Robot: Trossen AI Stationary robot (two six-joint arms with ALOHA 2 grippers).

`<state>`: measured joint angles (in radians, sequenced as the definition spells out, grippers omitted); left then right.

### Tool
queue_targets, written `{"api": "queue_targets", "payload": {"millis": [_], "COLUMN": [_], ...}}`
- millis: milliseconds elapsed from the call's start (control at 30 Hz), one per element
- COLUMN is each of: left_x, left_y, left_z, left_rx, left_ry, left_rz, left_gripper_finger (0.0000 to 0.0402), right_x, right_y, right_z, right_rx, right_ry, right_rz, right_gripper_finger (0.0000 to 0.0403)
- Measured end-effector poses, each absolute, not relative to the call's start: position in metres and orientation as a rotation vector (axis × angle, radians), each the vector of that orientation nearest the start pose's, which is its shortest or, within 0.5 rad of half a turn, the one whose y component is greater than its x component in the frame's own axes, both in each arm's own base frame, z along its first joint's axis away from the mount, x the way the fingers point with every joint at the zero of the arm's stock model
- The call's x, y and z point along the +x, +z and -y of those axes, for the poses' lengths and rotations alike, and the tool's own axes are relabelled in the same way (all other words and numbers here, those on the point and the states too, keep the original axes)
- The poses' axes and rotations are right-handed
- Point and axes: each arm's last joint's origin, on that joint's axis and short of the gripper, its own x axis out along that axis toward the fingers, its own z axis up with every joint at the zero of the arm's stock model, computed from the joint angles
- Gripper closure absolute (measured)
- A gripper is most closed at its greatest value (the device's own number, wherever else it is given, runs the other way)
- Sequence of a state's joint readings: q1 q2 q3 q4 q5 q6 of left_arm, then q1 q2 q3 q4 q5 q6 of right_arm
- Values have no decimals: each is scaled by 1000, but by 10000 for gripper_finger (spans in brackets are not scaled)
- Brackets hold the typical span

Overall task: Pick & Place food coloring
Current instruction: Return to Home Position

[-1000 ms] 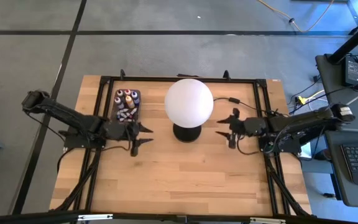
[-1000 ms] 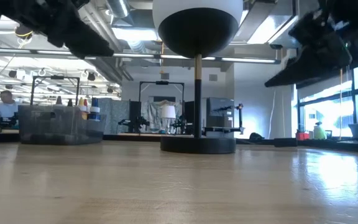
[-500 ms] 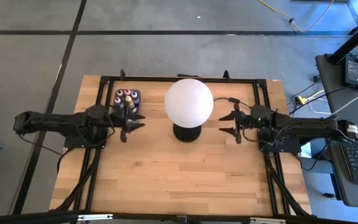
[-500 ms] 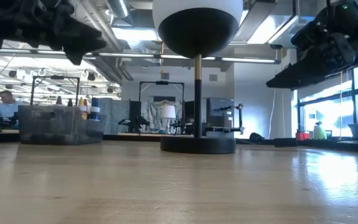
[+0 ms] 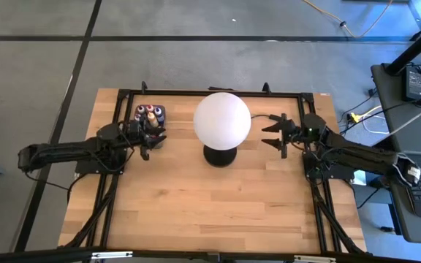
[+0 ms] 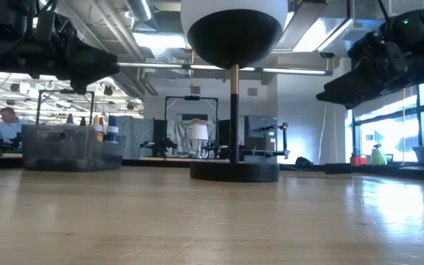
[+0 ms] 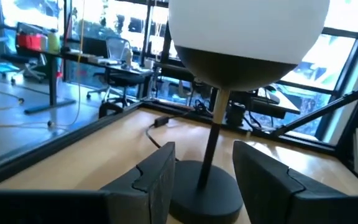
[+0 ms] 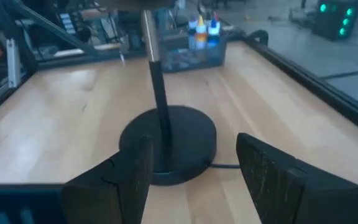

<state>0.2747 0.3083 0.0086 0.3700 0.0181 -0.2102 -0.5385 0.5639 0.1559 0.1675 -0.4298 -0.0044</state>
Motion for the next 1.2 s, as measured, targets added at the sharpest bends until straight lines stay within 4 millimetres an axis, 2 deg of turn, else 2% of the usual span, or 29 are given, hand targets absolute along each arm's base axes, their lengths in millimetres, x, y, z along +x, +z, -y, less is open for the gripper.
{"api": "queue_targets", "payload": {"millis": [367, 667, 900, 1200], "left_x": [101, 93, 95, 95], "left_y": [181, 181, 174, 174], "left_z": [-28, -24, -24, -25], "left_rx": [-177, -194, -213, -206], "left_ry": [206, 167, 166, 177], "left_rz": [161, 180, 103, 103], "left_gripper_finger": [245, 248, 245, 247], "right_x": [98, 85, 83, 84], "right_y": [161, 173, 173, 172], "right_z": [49, 39, 41, 42], "right_rx": [97, 66, 87, 70], "right_ry": [-10, 16, -7, -13], "right_rz": [-60, 66, 62, 45], "right_gripper_finger": [172, 172, 172, 172]}}
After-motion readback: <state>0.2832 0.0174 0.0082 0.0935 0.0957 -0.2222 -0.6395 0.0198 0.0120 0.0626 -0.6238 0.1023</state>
